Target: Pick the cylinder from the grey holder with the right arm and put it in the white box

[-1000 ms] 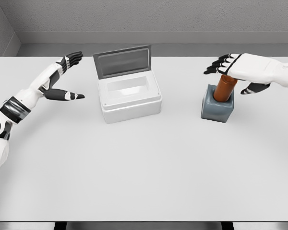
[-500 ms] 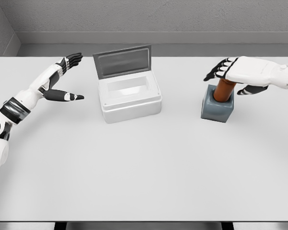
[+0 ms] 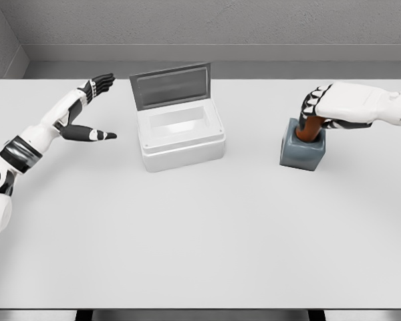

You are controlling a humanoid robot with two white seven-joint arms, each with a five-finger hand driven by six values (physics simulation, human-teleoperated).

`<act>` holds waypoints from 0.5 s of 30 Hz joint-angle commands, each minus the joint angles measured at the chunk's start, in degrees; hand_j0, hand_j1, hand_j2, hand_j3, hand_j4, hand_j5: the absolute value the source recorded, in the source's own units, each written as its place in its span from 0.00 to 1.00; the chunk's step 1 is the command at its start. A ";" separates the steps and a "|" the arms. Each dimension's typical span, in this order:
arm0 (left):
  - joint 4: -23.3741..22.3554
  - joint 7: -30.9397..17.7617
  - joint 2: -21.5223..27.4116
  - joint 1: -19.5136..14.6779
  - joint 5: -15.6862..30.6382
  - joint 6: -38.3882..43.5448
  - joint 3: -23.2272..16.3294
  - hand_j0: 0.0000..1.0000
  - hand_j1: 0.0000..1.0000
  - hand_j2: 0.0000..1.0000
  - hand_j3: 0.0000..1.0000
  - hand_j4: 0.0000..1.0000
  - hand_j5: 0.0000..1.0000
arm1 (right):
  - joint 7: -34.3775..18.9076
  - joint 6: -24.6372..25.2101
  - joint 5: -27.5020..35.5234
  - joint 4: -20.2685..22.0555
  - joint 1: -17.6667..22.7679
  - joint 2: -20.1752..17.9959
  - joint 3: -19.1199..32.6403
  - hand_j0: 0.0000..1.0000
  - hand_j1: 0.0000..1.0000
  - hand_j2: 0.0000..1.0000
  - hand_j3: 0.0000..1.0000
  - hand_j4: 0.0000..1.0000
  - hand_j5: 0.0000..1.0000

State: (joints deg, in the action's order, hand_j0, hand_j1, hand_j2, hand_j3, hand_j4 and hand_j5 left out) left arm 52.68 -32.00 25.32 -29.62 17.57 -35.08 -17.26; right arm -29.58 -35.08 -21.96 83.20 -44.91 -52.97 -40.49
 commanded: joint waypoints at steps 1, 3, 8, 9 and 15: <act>0.05 0.01 -0.01 0.00 0.36 0.08 0.03 1.00 1.00 1.00 1.00 1.00 1.00 | -0.48 0.08 0.17 0.03 0.00 -0.03 -0.03 0.33 0.33 0.33 0.33 0.33 0.33; 0.05 0.01 -0.01 0.00 0.36 0.08 0.03 1.00 1.00 1.00 1.00 1.00 1.00 | -0.66 0.08 -0.01 0.29 0.00 0.06 -0.03 0.28 0.28 0.28 0.28 0.28 0.28; 0.05 0.01 -0.01 0.00 0.36 0.08 0.03 1.00 1.00 1.00 1.00 1.00 1.00 | -0.75 0.08 0.34 3.55 -0.17 -3.02 0.76 0.25 0.25 0.25 0.25 0.25 0.25; 0.05 0.01 -0.01 -0.09 0.36 0.08 0.03 1.00 1.00 1.00 1.00 1.00 1.00 | -0.75 0.08 0.52 3.90 -0.97 -3.46 1.02 0.25 0.25 0.25 0.25 0.25 0.25; 0.05 0.01 -0.01 0.00 0.36 0.08 0.03 1.00 1.00 1.00 1.00 1.00 1.00 | -0.57 0.08 1.48 5.04 -2.64 -4.60 1.82 0.22 0.22 0.22 0.22 0.22 0.22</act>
State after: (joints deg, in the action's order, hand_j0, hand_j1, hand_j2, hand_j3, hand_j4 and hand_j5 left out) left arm 52.68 -32.00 25.28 -29.71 17.49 -35.08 -17.26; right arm -30.28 -35.17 -21.02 87.77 -47.72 -57.15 -38.90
